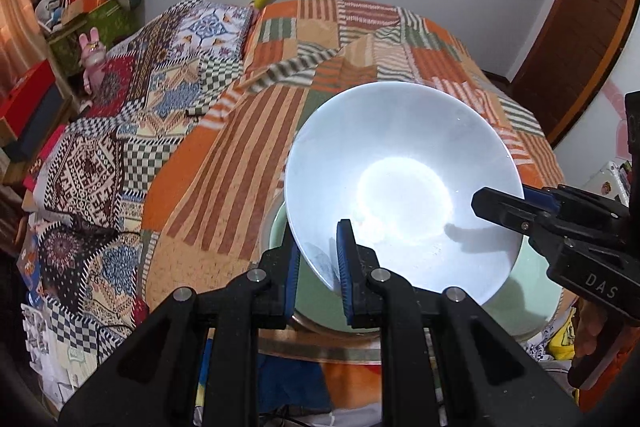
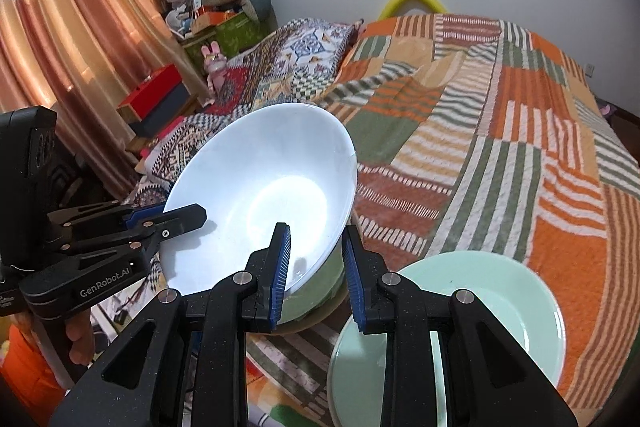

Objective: Organize plates and bowls
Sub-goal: 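Lower the white bowl onto the mint bowl while the right gripper holds the stack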

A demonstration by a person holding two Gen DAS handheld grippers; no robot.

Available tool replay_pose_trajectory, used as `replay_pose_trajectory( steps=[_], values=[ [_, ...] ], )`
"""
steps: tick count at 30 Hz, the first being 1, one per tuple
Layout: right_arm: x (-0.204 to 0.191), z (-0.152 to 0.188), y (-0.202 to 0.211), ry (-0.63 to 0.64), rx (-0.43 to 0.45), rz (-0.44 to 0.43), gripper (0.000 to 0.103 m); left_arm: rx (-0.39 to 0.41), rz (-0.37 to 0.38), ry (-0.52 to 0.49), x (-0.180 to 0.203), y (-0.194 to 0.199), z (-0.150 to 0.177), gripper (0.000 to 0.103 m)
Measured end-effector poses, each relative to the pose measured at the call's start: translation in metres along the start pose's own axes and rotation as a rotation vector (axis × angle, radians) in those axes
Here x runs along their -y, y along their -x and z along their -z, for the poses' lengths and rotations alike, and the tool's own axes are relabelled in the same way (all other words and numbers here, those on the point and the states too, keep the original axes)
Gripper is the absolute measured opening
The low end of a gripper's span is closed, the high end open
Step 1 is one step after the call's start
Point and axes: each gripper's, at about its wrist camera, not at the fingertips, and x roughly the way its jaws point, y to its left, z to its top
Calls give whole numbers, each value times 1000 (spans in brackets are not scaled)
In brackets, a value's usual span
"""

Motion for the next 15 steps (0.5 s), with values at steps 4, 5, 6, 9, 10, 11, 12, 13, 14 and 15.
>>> replay_pose_trajectory(
  steps=[4,5,6,9,10,11,12,13,14,15],
  values=[
    [0,5,-8,-2,-28,1,24,-19,-9,4,-2,-10,5,17],
    [-1,5,-10,-3,-33,1,24,-23,-11,6,-3,-12,6,17],
    [-2,6,-12,-4,-38,1,24,-27,-13,8,-4,-14,7,17],
    [-2,8,-17,-4,-55,2,24,-43,-14,17,-6,-20,10,17],
    [-2,8,-19,-3,-61,3,24,-49,-13,21,-6,-22,10,17],
    [-2,8,-21,-1,-66,4,24,-55,-12,25,-8,-24,11,17],
    [-3,9,-23,0,-71,6,24,-63,-11,29,-9,-27,13,17],
    [-4,9,-24,3,-75,8,24,-66,-11,32,-10,-28,13,17],
    [-5,9,-26,6,-78,10,24,-72,-10,37,-11,-31,15,17],
    [-5,10,-27,7,-80,12,24,-77,-9,40,-12,-33,16,17]
  ],
)
